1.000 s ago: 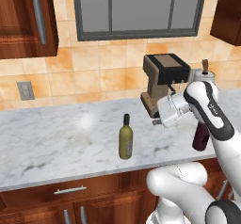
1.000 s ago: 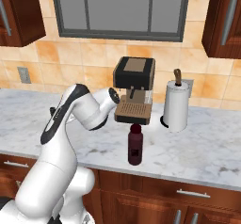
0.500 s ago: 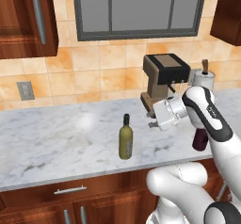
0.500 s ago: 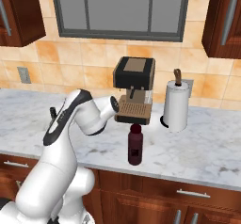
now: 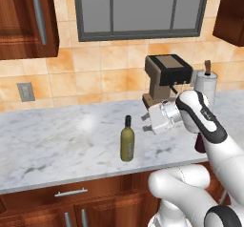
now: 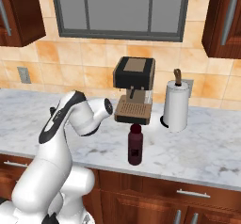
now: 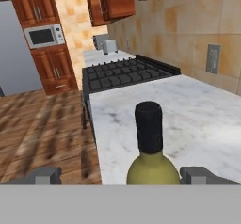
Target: There is a wine glass and glass cup on the dining counter. Place the wine bottle next to the wine glass and the juice bottle next to the glass cup.
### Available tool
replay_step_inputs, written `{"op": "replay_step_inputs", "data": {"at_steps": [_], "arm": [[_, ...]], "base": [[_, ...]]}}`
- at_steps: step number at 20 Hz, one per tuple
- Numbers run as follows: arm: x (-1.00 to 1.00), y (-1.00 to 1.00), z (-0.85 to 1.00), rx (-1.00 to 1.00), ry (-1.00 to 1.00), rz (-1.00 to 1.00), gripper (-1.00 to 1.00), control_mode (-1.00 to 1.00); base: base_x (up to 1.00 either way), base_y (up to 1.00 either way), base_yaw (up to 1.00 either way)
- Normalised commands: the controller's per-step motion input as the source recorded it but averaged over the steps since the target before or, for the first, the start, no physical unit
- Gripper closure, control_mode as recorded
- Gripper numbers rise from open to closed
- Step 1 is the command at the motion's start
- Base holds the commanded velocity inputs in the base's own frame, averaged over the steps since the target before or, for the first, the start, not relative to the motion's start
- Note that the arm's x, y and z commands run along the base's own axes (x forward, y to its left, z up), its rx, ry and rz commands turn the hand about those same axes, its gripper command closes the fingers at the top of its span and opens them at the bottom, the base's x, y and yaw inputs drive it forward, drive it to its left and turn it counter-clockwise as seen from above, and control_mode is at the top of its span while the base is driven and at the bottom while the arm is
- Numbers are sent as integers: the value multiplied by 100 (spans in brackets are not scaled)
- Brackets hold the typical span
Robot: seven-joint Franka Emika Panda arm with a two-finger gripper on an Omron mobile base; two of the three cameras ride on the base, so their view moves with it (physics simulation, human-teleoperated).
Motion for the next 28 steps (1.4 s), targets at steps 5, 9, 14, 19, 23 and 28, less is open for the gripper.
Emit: {"op": "replay_step_inputs", "data": {"at_steps": [5,9,14,19,23,28], "arm": [[5,16,-12,0,0,0,-100,-100],[6,16,-13,0,0,1,-100,-100],[17,9,-10,0,0,0,-100,-100],[21,3,-9,0,1,0,-100,-100],[22,2,-9,0,2,0,-100,-100],[22,1,-8,2,5,0,-100,-100]], "base": [[0,0,0],[0,0,0],[0,0,0],[0,0,0],[0,0,0],[0,0,0]]}}
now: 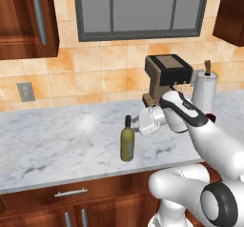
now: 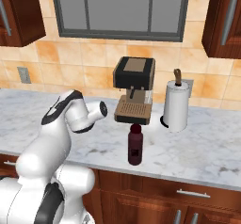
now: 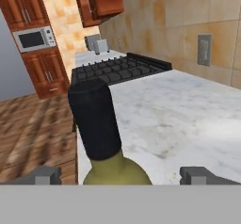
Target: There is a wine glass and glass cup on the dining counter. Place the wine bottle next to the wine glass and the juice bottle next to the glass cup.
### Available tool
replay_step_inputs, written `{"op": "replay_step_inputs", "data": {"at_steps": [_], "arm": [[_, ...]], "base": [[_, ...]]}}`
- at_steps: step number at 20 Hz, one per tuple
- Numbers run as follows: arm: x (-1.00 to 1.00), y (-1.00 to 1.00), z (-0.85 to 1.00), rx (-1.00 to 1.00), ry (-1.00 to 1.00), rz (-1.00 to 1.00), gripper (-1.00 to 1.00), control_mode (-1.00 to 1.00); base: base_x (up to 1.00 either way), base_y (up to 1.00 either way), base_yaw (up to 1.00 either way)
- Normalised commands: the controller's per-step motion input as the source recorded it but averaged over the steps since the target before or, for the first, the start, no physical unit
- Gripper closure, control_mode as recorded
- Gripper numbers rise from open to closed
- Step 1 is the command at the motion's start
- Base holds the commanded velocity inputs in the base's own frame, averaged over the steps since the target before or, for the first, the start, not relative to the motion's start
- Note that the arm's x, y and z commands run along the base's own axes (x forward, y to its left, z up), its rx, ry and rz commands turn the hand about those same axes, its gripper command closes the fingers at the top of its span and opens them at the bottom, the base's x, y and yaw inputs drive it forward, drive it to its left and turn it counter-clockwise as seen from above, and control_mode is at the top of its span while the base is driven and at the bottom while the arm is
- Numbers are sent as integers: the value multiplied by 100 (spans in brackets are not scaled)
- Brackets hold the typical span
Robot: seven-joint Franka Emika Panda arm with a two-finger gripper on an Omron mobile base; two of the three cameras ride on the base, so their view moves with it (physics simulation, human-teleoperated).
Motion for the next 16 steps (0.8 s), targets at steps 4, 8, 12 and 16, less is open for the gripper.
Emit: {"op": "replay_step_inputs", "data": {"at_steps": [4,8,12,16], "arm": [[19,11,-9,0,5,0,-100,-100],[3,24,-8,0,3,0,-100,-100],[0,29,-6,0,0,0,-100,-100],[0,25,-4,0,0,0,-100,-100]], "base": [[0,0,0],[0,0,0],[0,0,0],[0,0,0]]}}
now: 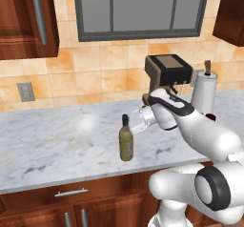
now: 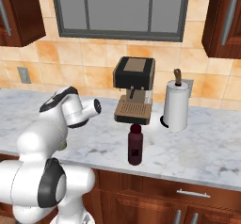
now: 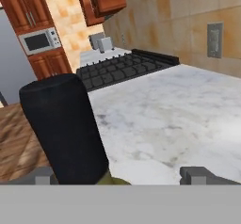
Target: There is a wine glass and glass cup on the dining counter. Place the wine bottle next to the wine glass and the juice bottle next to the glass cup.
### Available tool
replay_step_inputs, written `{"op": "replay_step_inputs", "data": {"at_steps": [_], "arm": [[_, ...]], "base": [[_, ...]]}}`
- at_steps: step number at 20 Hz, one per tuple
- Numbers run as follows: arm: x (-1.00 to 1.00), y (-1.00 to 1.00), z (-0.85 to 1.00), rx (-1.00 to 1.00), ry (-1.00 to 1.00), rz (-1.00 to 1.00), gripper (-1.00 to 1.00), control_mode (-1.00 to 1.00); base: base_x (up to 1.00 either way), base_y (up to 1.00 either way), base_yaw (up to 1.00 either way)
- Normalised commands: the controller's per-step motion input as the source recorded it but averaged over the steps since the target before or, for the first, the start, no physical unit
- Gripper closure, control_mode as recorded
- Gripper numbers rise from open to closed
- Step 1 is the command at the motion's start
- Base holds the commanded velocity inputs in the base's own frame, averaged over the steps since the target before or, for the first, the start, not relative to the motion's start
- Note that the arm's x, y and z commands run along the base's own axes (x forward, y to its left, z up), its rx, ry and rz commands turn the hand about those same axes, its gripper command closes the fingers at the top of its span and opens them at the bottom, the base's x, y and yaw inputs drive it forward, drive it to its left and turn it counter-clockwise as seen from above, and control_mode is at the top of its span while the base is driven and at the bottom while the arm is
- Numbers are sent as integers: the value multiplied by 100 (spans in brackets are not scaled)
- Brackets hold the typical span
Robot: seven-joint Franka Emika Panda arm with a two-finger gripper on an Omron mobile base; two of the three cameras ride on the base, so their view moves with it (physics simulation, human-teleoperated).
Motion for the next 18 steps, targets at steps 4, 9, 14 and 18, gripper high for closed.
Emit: {"op": "replay_step_inputs", "data": {"at_steps": [4,9,14,18], "arm": [[0,22,-5,0,0,0,-100,-100],[0,23,-8,1,1,0,-100,-100],[-1,5,-3,0,1,0,100,-100],[-7,0,0,2,0,0,100,-100]], "base": [[0,0,0],[0,0,0],[0,0,0],[0,0,0]]}}
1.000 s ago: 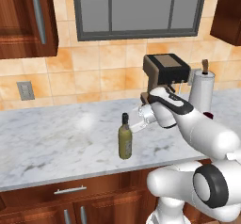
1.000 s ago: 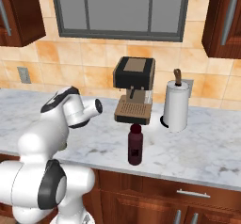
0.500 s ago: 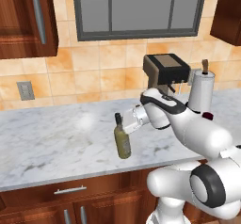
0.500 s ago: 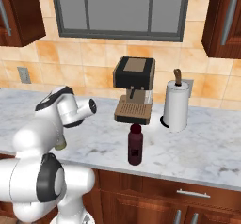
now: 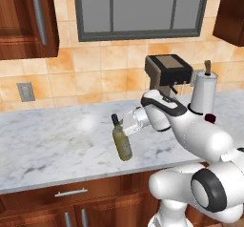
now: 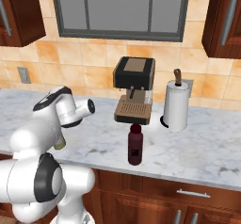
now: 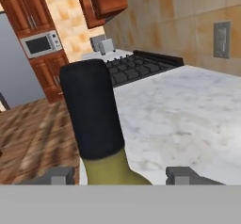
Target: There is a wine glass and glass cup on the dining counter. Place the wine bottle next to the wine glass and the juice bottle next to the glass cup.
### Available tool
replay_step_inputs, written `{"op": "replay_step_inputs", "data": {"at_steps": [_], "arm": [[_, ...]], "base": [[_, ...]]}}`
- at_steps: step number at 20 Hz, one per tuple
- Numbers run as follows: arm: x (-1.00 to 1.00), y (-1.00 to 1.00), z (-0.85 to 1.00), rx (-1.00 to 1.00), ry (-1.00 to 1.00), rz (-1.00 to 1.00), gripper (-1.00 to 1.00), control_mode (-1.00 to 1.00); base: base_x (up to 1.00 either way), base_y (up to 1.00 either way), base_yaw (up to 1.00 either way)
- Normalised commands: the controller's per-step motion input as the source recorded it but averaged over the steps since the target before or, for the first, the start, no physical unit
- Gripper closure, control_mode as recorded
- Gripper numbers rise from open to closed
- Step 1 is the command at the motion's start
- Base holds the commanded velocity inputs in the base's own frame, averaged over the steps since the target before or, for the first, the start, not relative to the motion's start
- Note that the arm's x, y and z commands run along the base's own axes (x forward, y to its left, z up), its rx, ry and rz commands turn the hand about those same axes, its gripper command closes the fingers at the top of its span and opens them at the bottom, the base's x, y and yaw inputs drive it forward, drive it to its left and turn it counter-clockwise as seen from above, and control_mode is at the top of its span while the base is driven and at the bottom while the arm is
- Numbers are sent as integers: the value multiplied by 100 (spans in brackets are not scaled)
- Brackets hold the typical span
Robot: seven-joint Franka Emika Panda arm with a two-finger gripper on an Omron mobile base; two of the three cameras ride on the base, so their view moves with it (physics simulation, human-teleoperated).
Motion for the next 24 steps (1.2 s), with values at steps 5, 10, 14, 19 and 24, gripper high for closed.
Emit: {"op": "replay_step_inputs", "data": {"at_steps": [5,10,14,19,24], "arm": [[-9,0,13,5,0,0,100,-100],[-18,-4,41,9,1,1,100,-100],[-26,-11,52,2,0,3,100,-100],[-28,-7,45,3,1,3,100,-100],[-28,-8,27,1,0,0,100,-100]], "base": [[0,0,0],[0,0,0],[0,0,0],[0,0,0],[0,0,0]]}}
